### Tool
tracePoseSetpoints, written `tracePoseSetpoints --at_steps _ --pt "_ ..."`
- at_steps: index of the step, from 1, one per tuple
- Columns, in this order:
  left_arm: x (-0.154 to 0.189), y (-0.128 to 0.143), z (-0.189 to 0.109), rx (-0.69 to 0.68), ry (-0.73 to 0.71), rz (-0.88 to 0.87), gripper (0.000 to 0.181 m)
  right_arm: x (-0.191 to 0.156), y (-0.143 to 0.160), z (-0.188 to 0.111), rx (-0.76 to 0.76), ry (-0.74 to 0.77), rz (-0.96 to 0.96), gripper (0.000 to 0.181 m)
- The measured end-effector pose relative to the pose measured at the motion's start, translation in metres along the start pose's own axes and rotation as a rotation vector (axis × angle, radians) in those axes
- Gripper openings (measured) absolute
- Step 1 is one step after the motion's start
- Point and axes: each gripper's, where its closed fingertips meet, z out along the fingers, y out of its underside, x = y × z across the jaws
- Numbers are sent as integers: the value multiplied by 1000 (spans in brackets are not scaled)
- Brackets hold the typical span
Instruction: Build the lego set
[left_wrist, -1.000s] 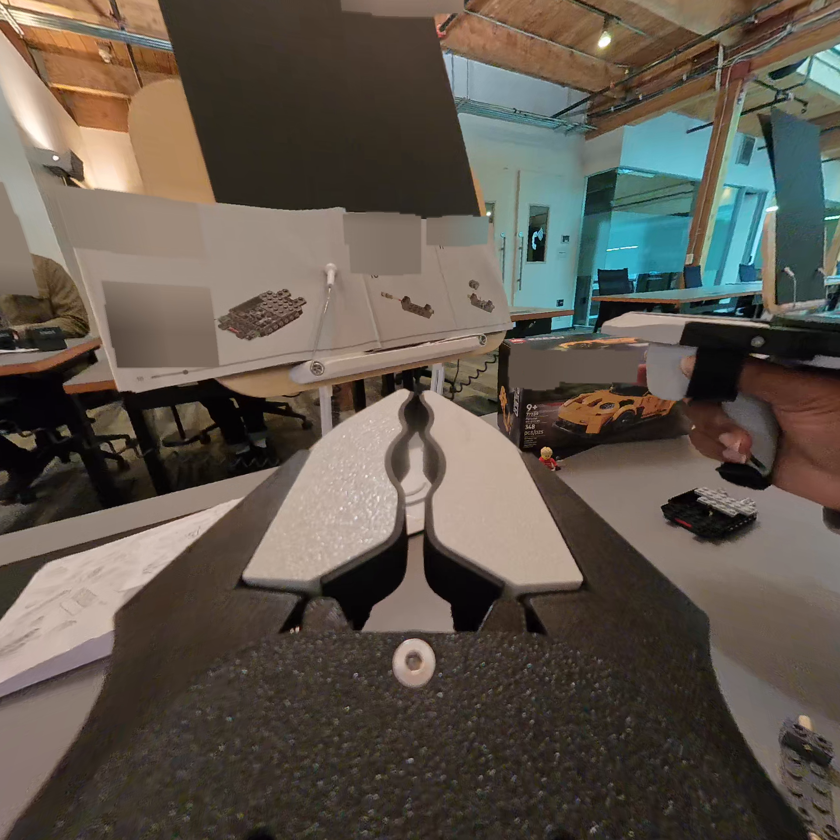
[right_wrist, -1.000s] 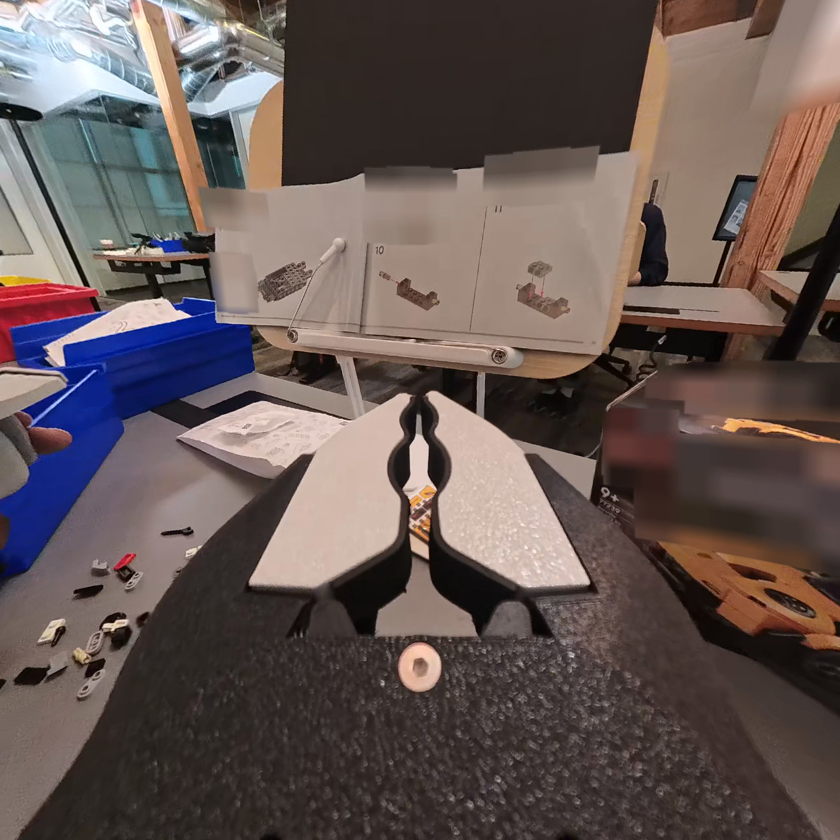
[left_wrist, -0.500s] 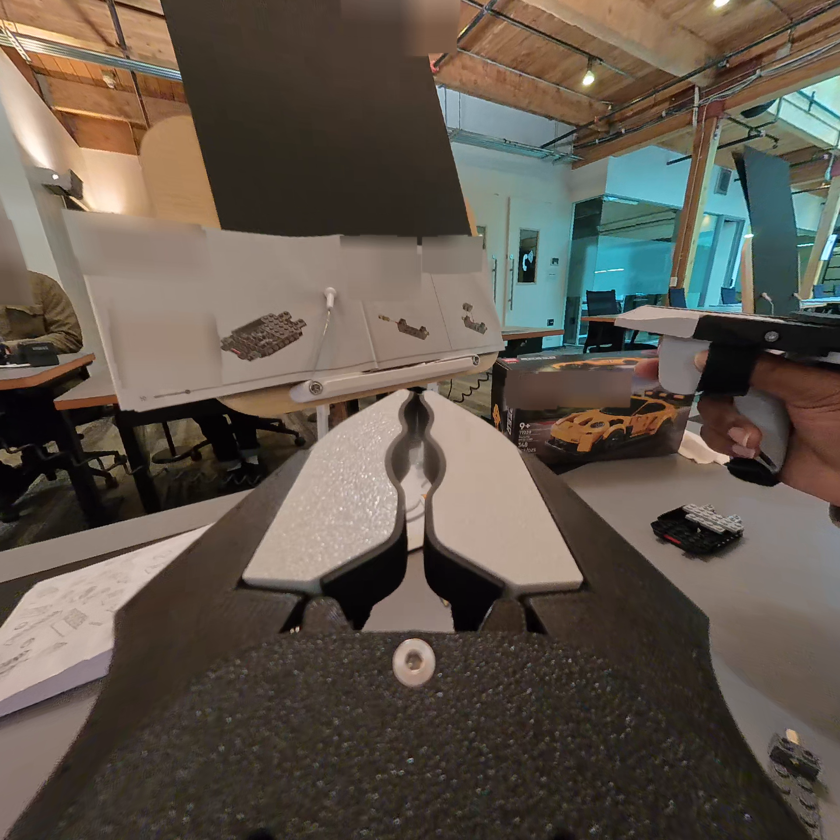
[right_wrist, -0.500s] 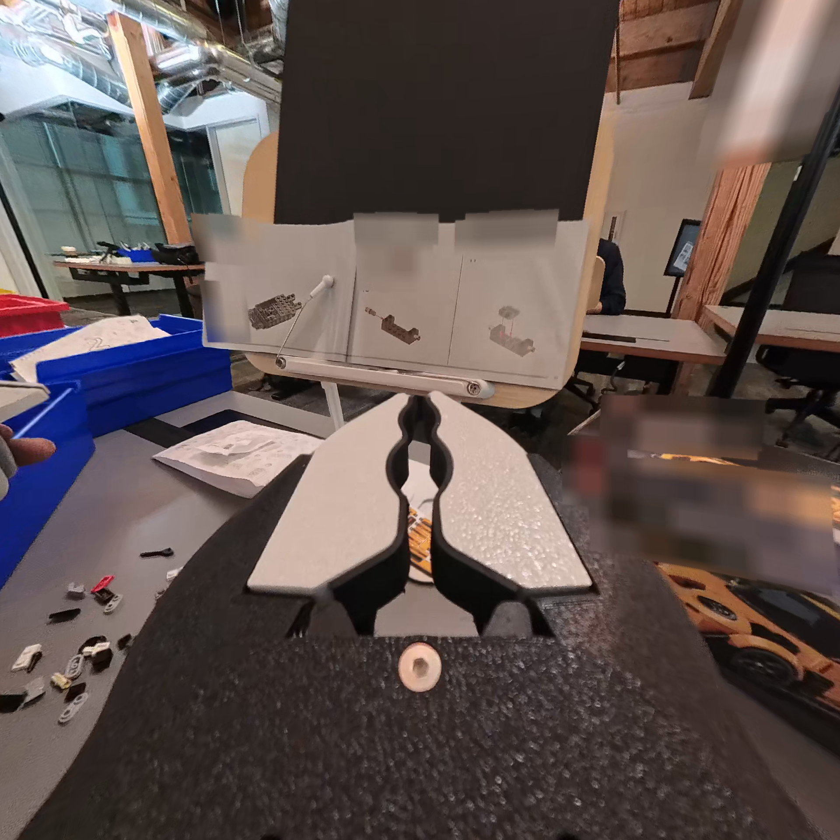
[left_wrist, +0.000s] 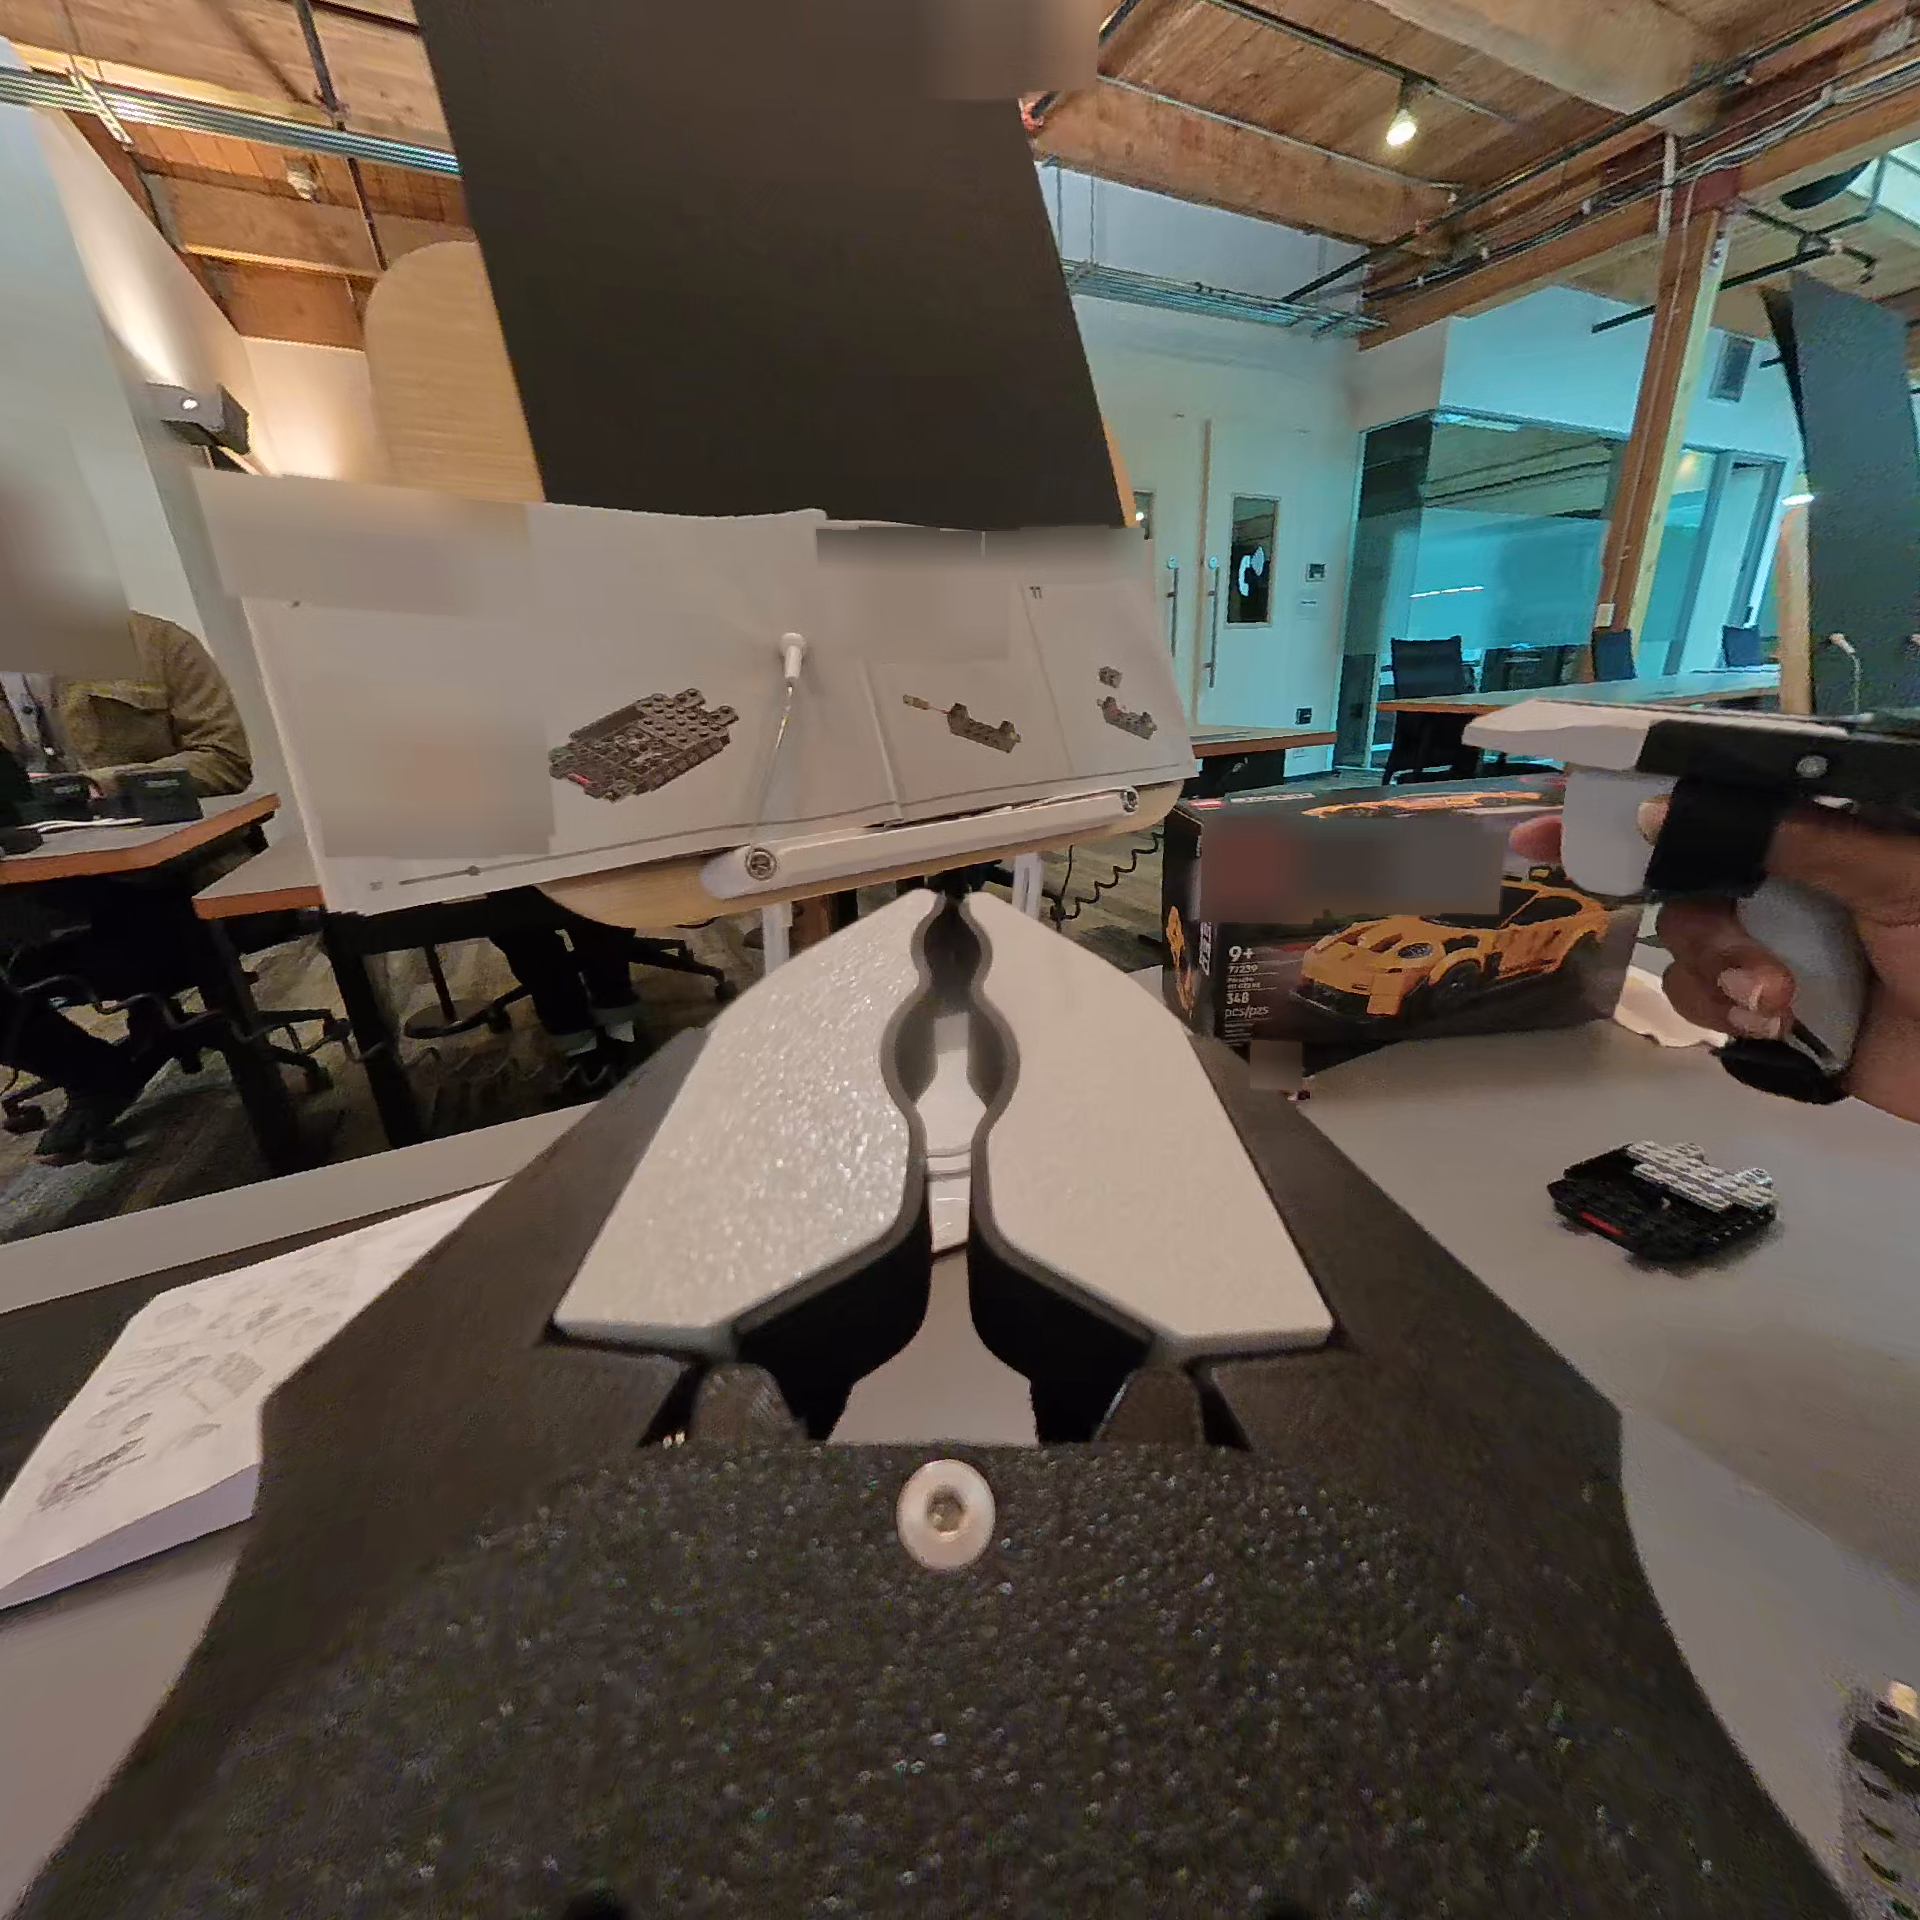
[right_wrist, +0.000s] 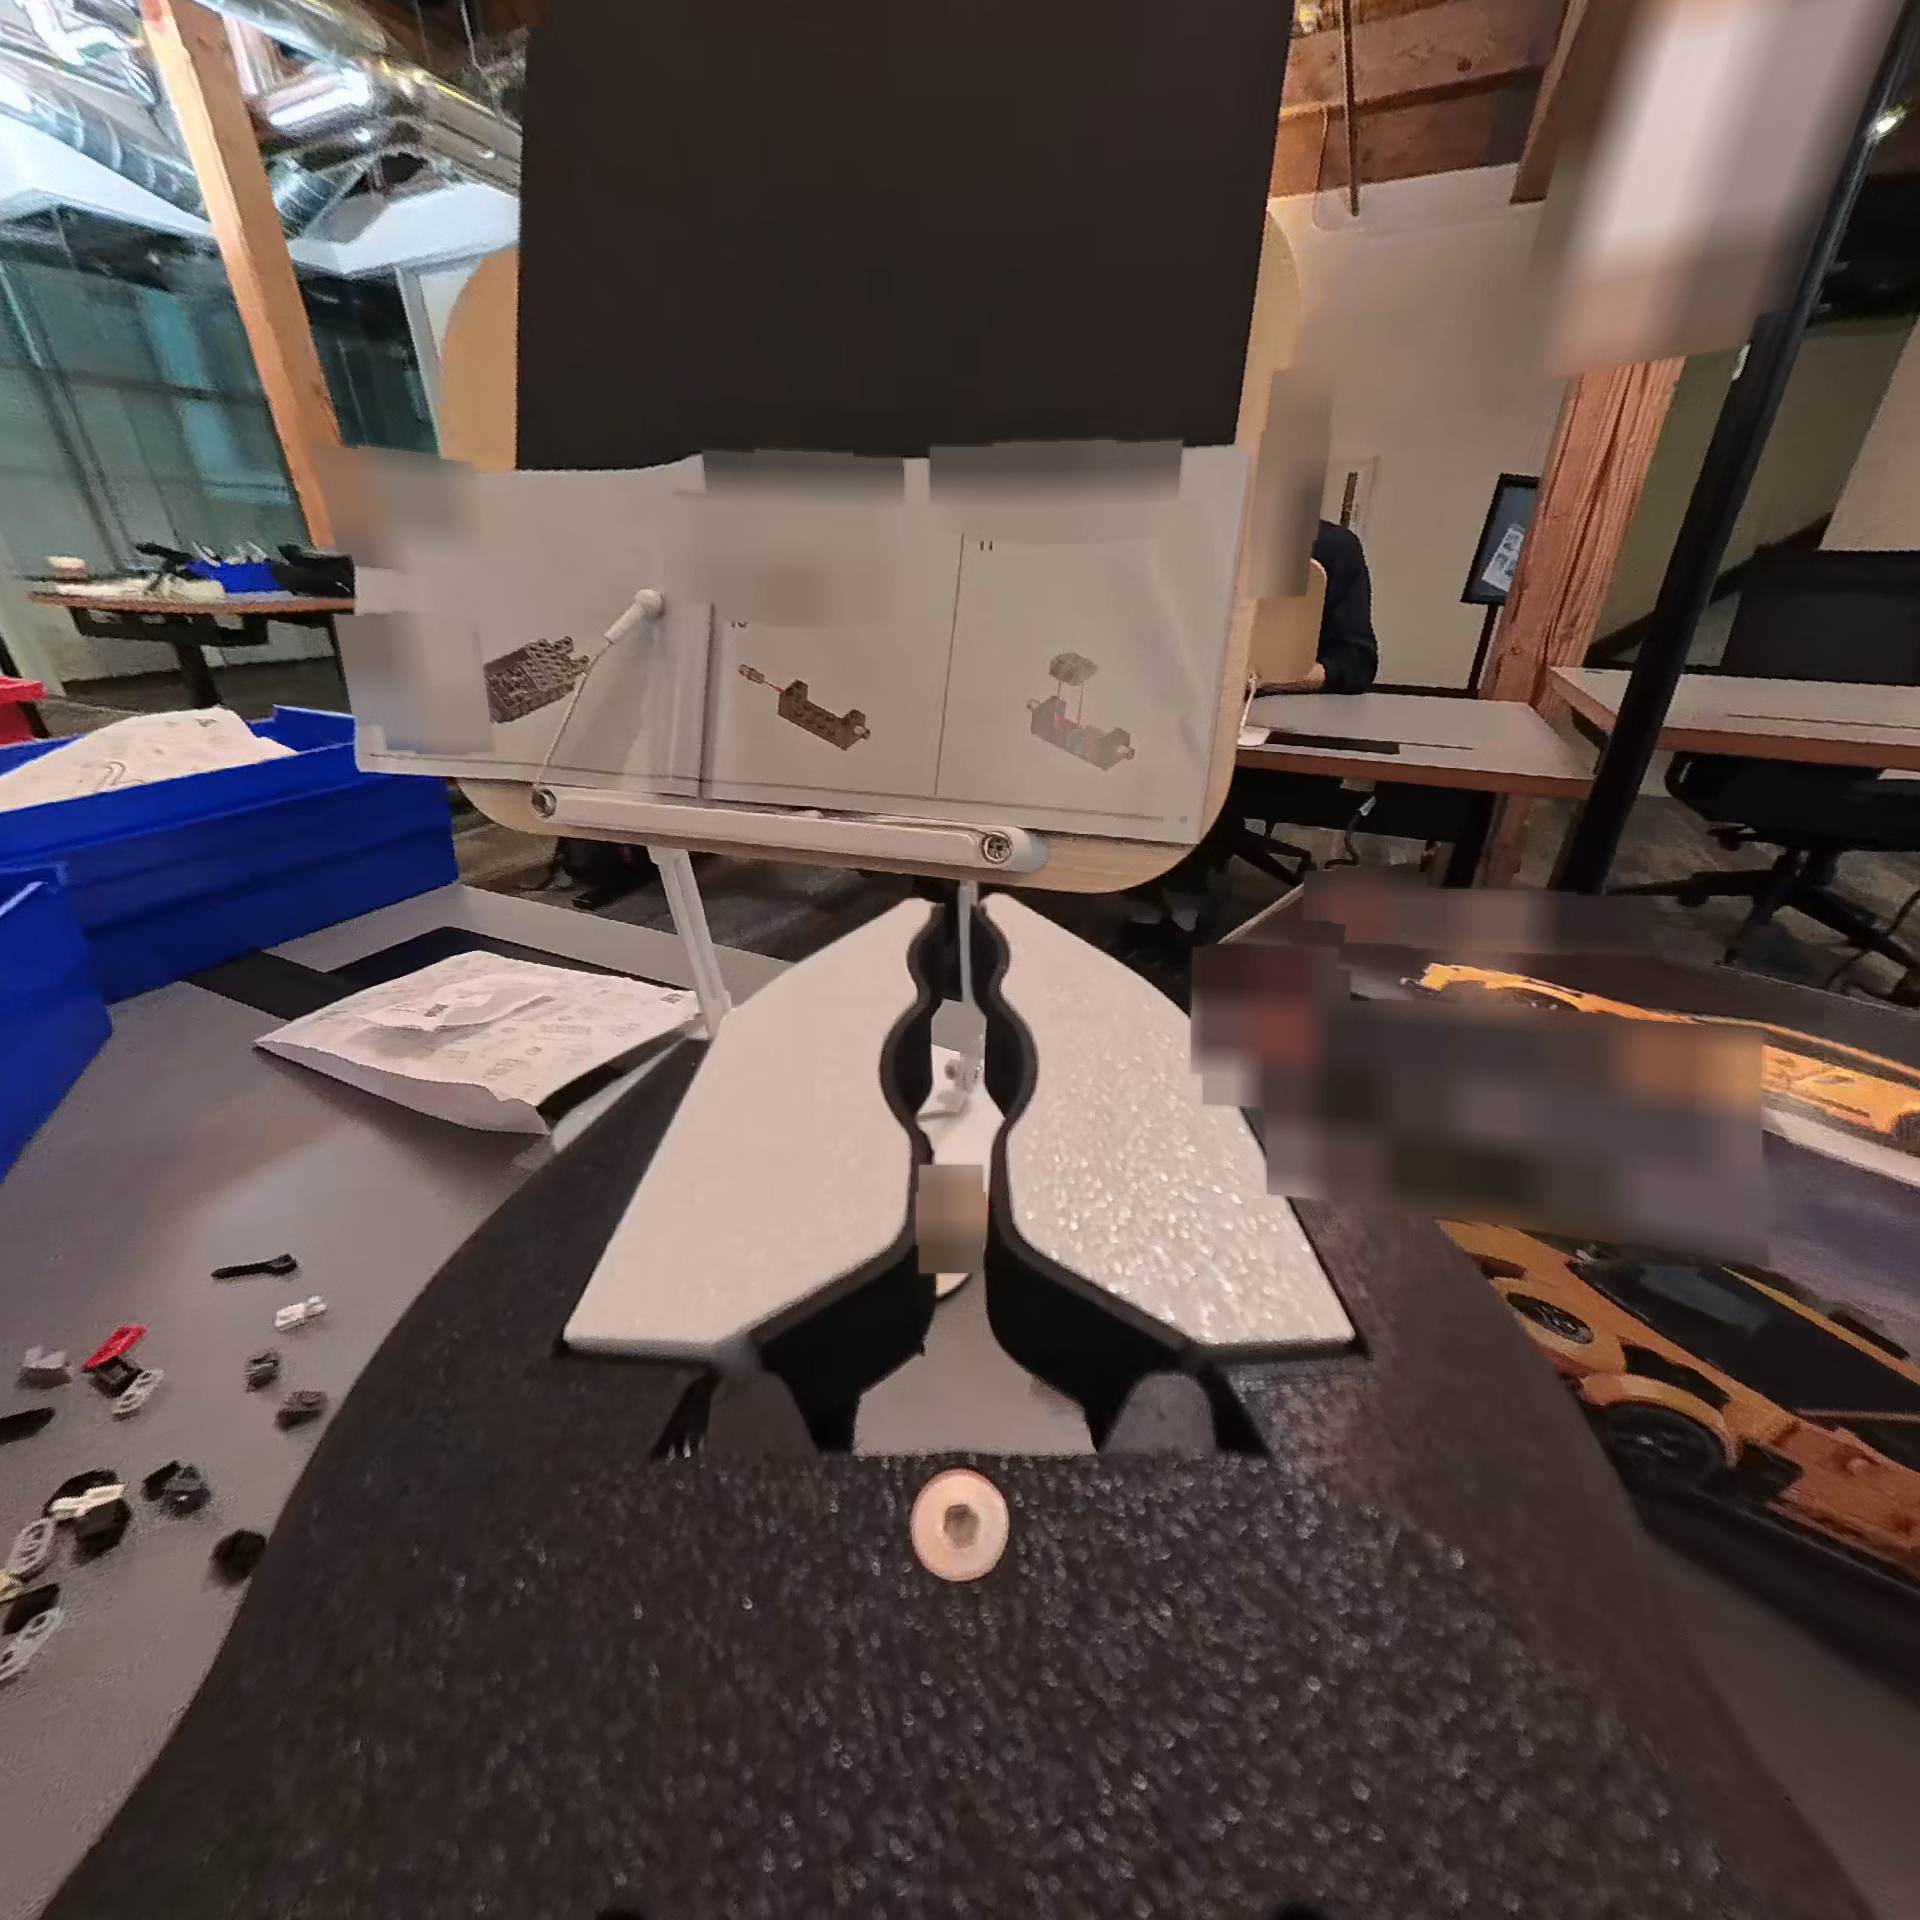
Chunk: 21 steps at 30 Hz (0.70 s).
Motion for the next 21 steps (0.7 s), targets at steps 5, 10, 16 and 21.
tracePoseSetpoints --at_steps 5,10,16,21 --pt "-4 4 2 -18 -29 0 0 3 9 3 -8 18 -16 1" --pt "-5 8 3 -25 -32 -5 0 -1 13 6 -1 15 -37 0" --pt "-5 8 2 -14 -15 -9 0 -15 24 11 -21 -22 -41 1" --pt "2 8 2 -7 17 -7 0 -22 35 13 -47 -41 -51 3"
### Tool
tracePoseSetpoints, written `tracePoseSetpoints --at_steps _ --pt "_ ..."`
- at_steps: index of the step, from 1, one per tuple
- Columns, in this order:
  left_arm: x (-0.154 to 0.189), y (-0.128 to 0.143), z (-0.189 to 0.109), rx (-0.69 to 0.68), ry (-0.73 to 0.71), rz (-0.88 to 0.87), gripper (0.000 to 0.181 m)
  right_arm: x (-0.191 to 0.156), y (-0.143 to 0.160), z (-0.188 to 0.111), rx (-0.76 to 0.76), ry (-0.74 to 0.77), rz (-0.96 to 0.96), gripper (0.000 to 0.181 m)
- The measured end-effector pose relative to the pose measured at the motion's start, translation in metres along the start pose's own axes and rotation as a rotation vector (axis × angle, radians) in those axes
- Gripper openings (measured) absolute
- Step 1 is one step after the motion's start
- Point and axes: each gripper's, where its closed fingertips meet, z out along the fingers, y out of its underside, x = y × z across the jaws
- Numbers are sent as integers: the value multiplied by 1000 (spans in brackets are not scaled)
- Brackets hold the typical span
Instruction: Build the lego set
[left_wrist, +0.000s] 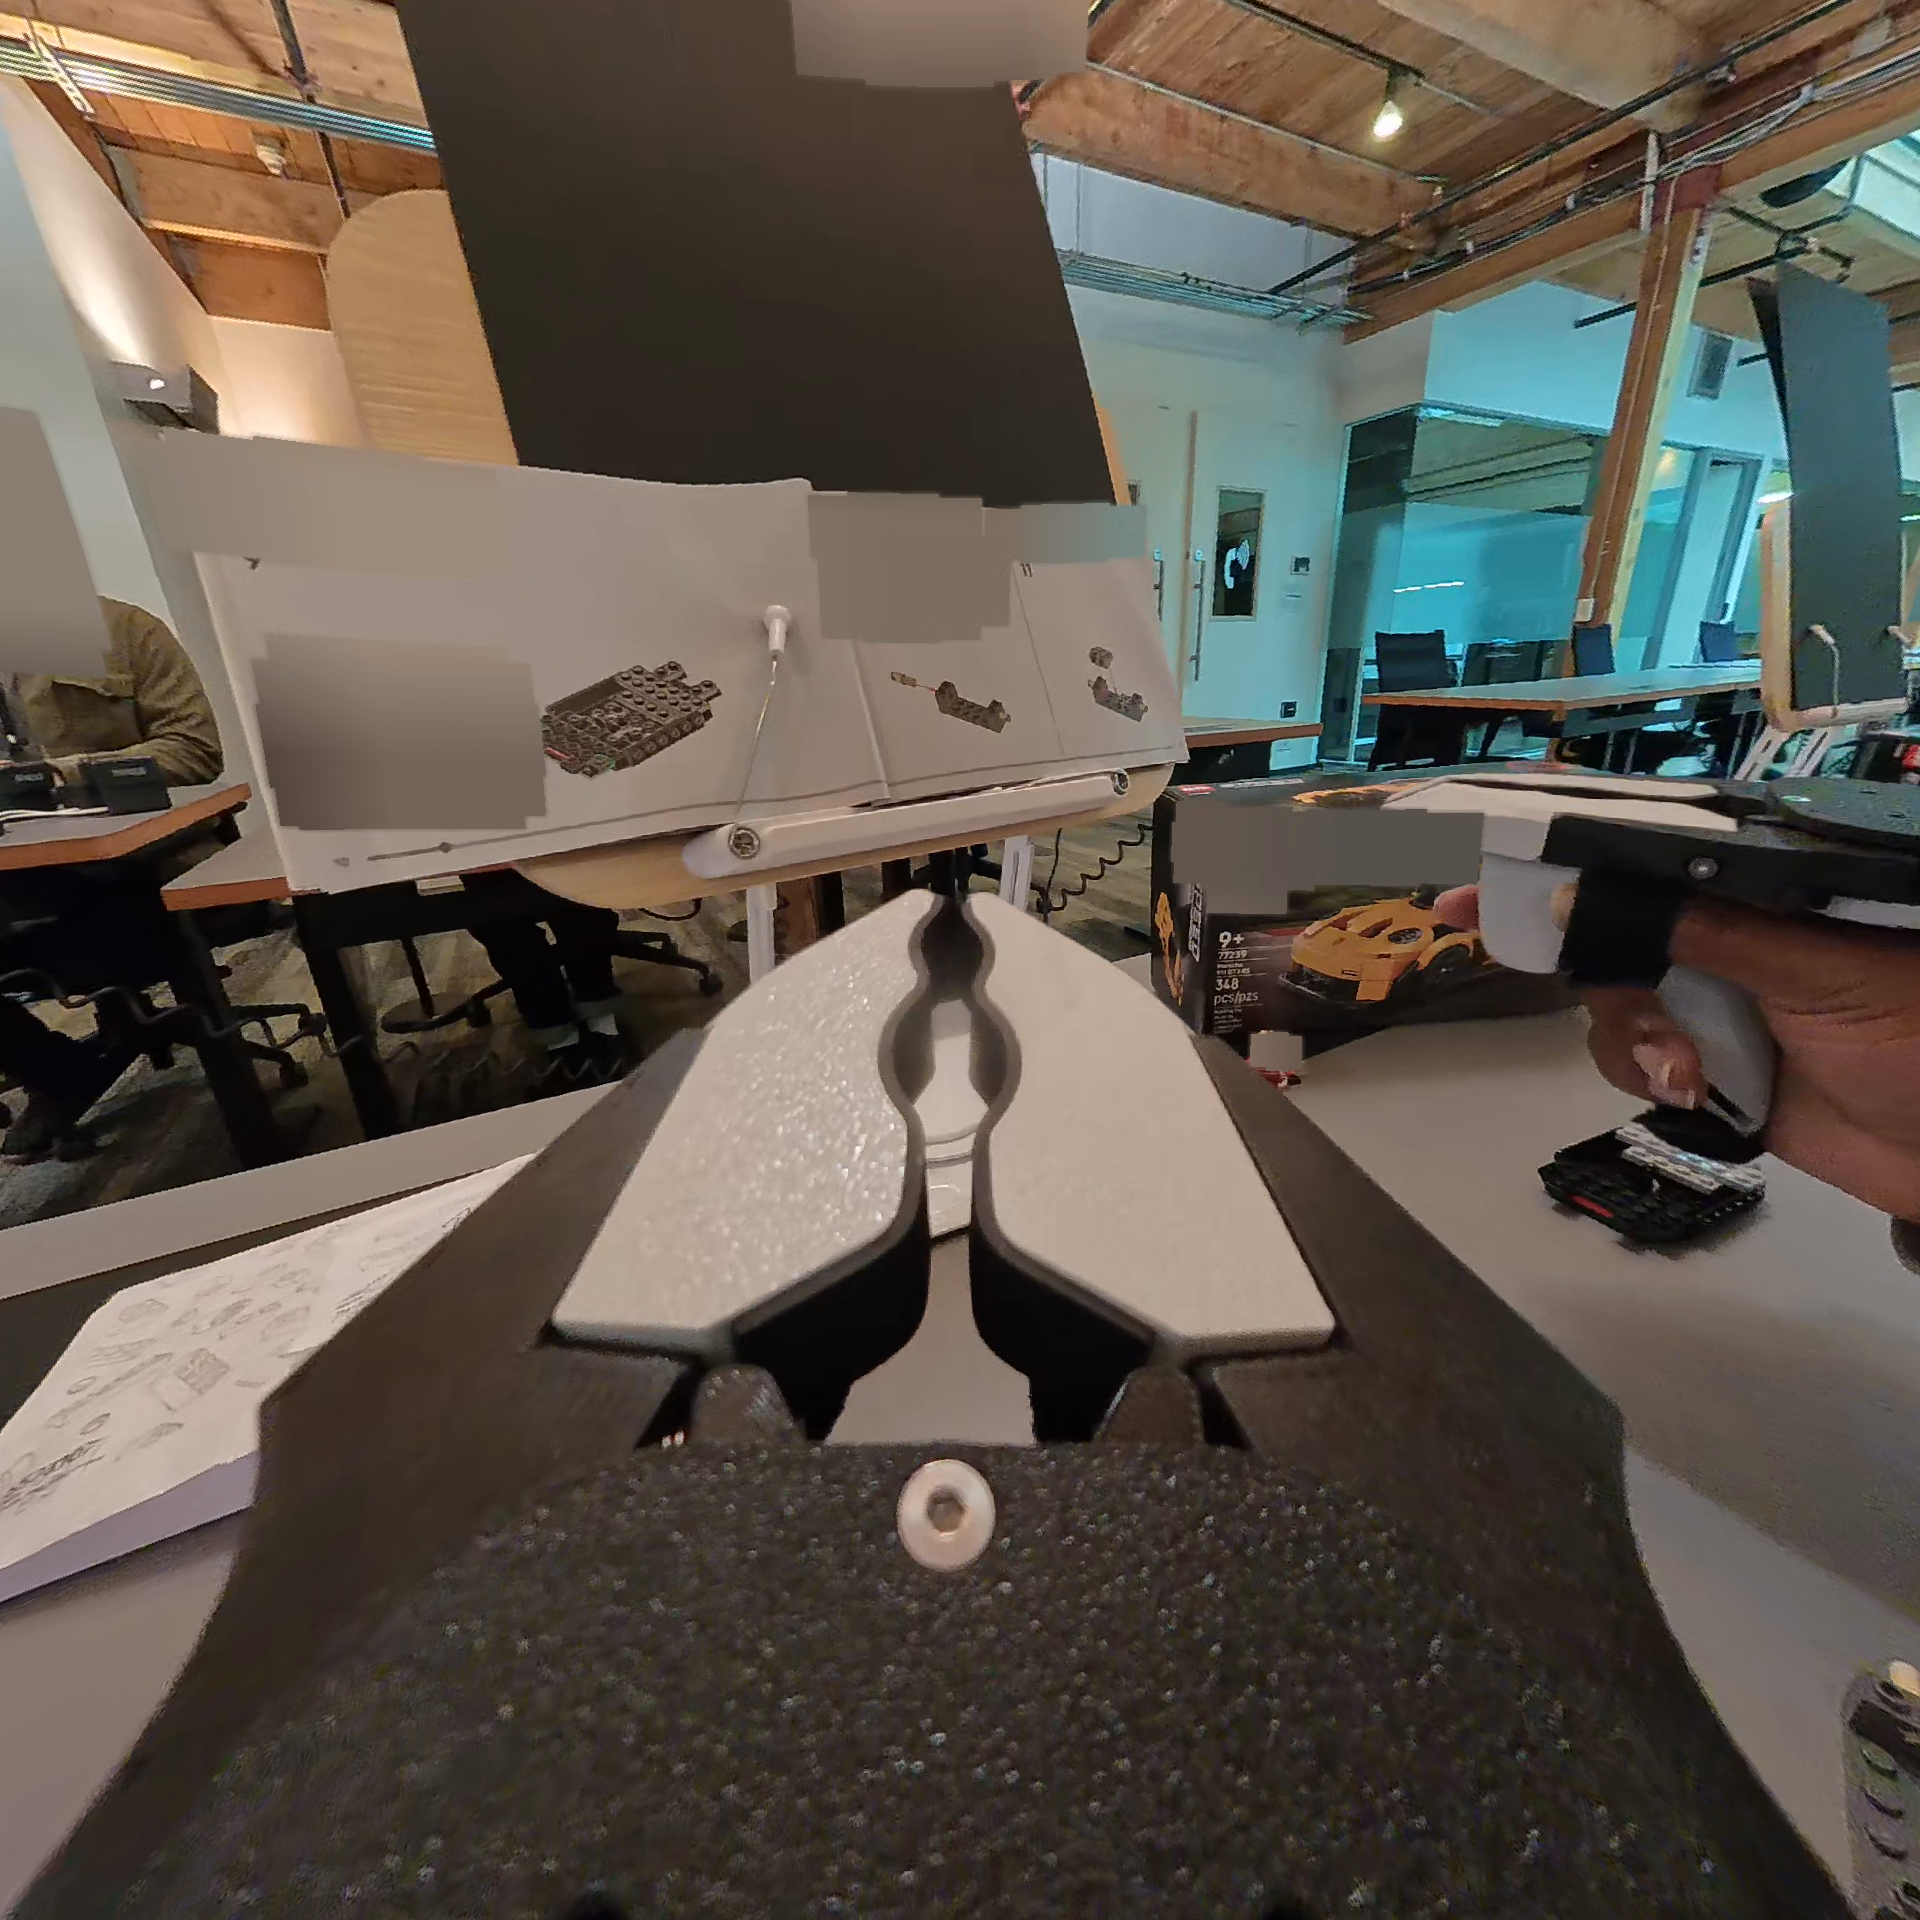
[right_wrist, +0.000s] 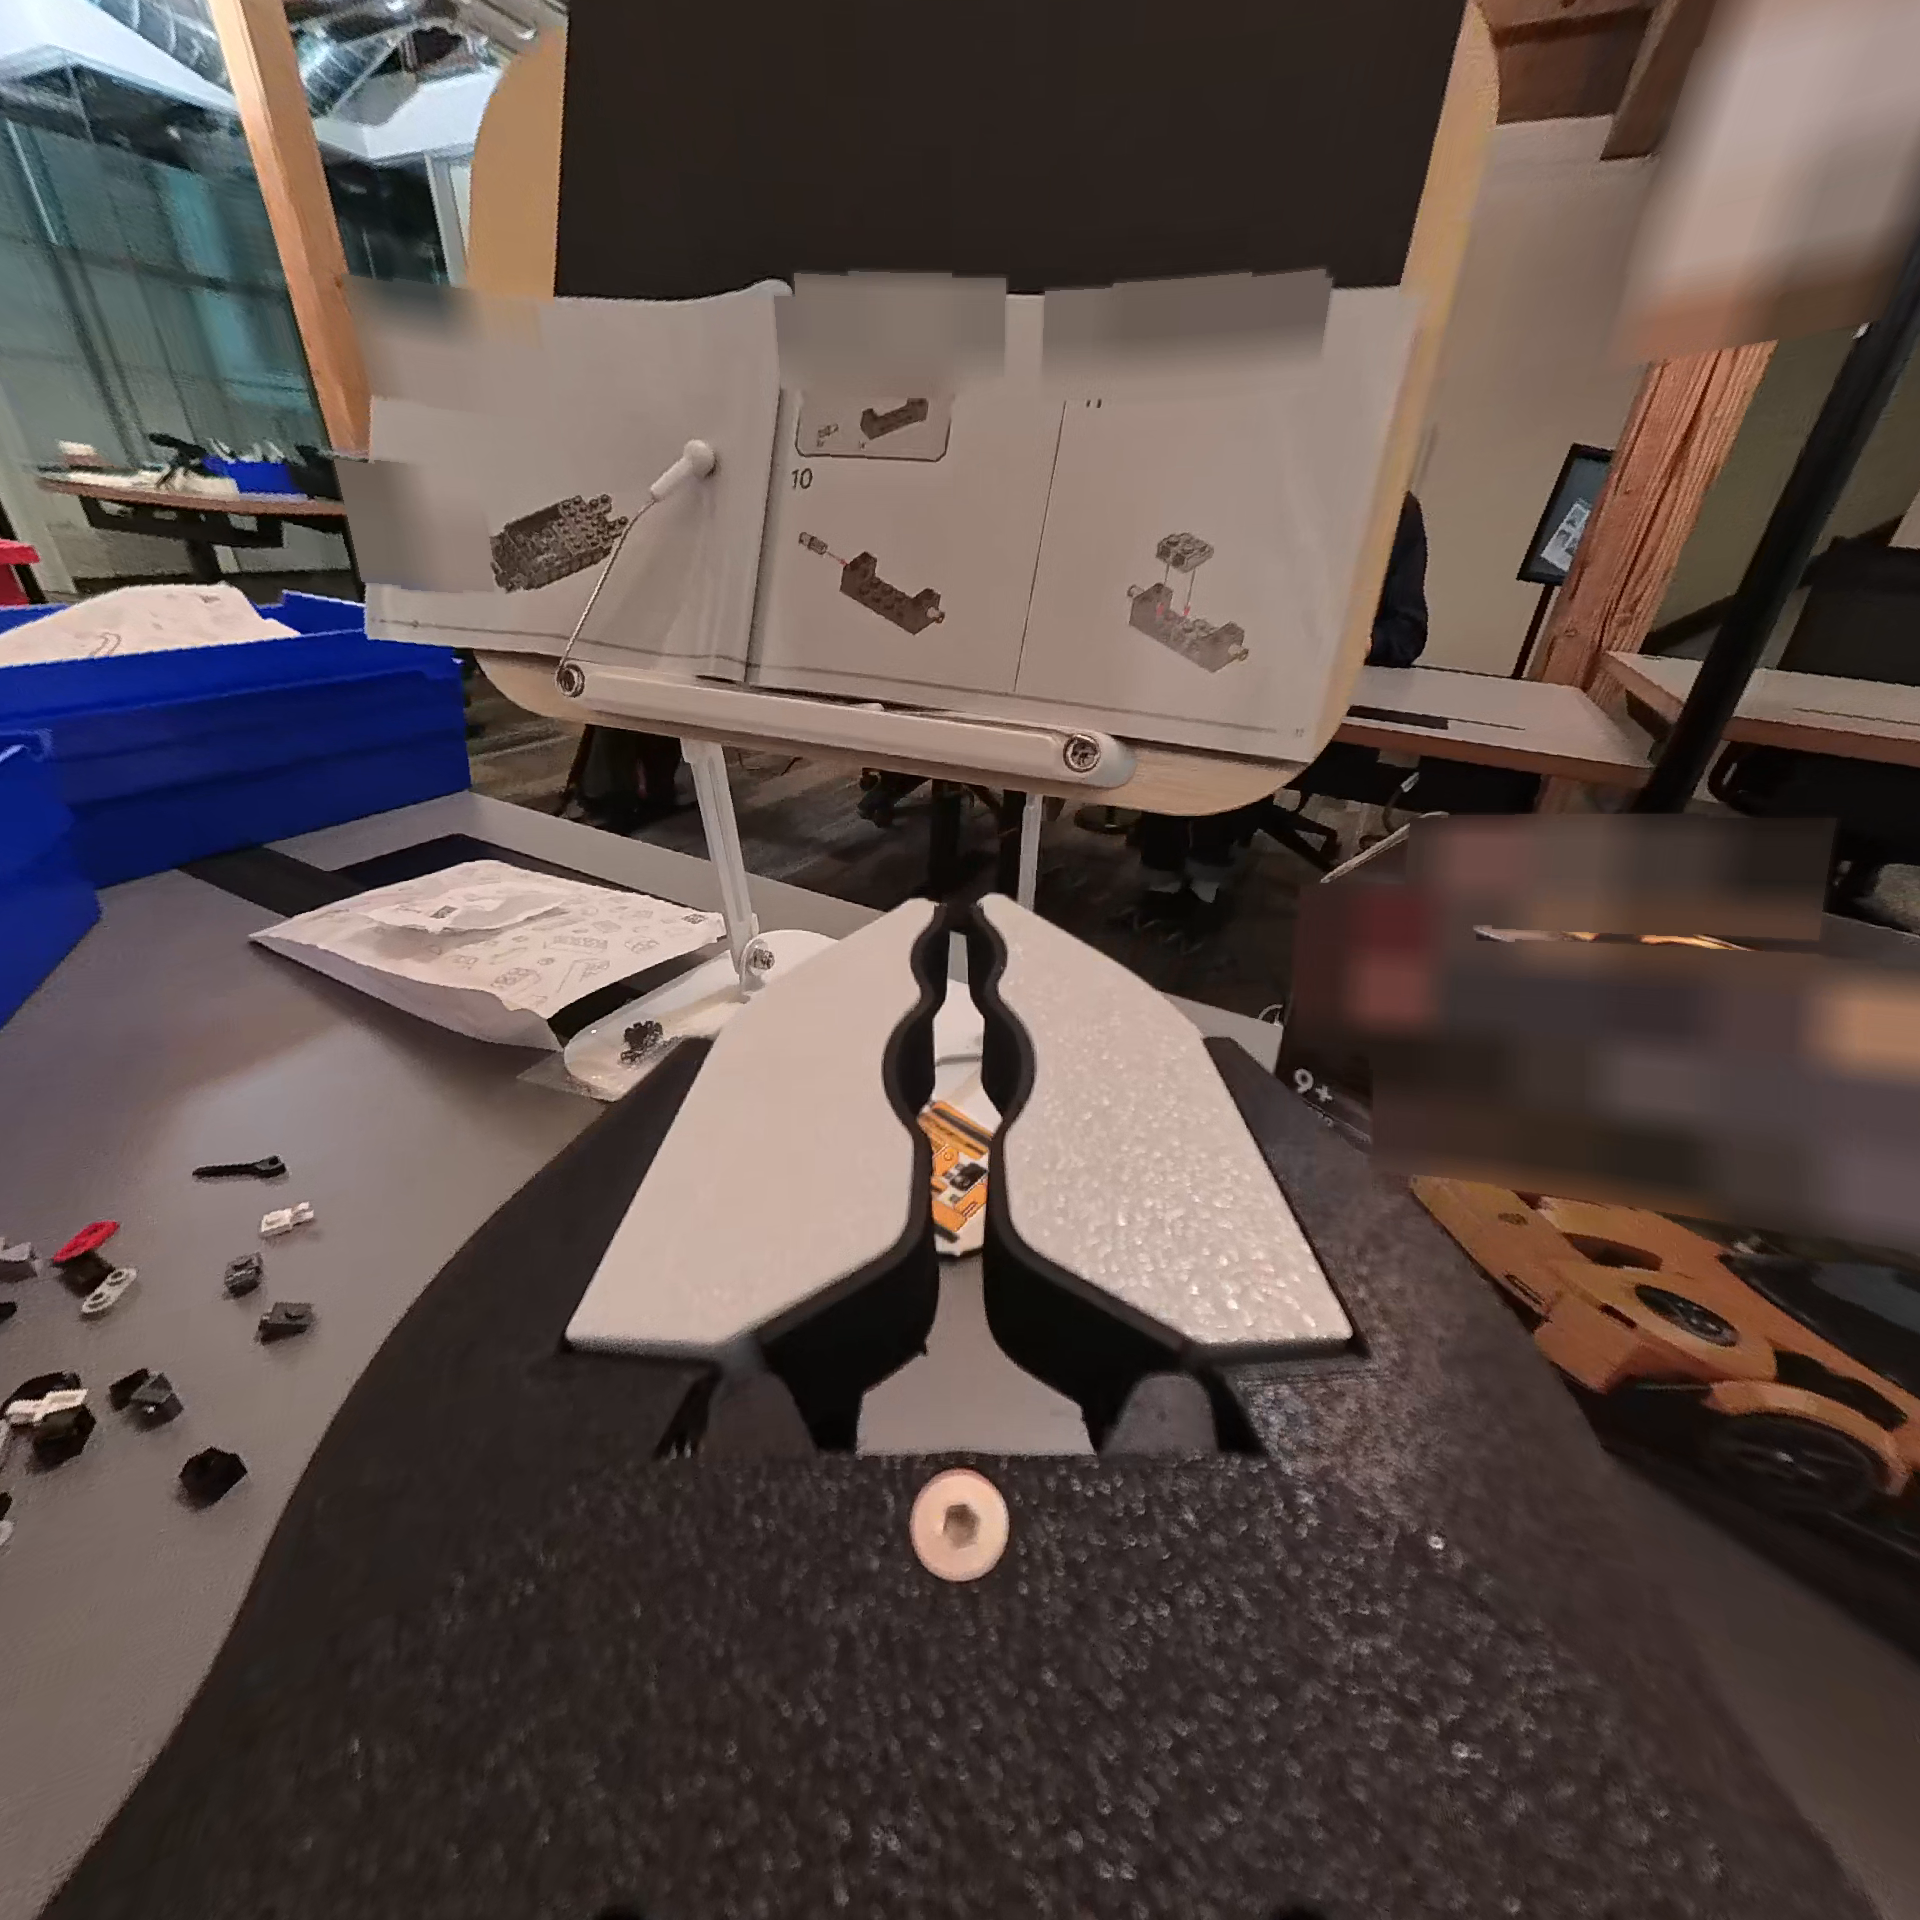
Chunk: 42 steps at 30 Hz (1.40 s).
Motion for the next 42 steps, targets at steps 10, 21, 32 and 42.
tracePoseSetpoints --at_steps 10,21,32,42 --pt "-1 2 0 -29 -11 -5 0 -1 8 3 -38 -8 4 0" --pt "3 6 1 -43 13 -34 0 46 -66 102 70 46 -73 0" --pt "-2 10 1 -50 12 -42 0 65 -92 164 59 77 -71 0" --pt "-2 11 2 -53 2 -39 0 60 -93 164 58 67 -85 3"
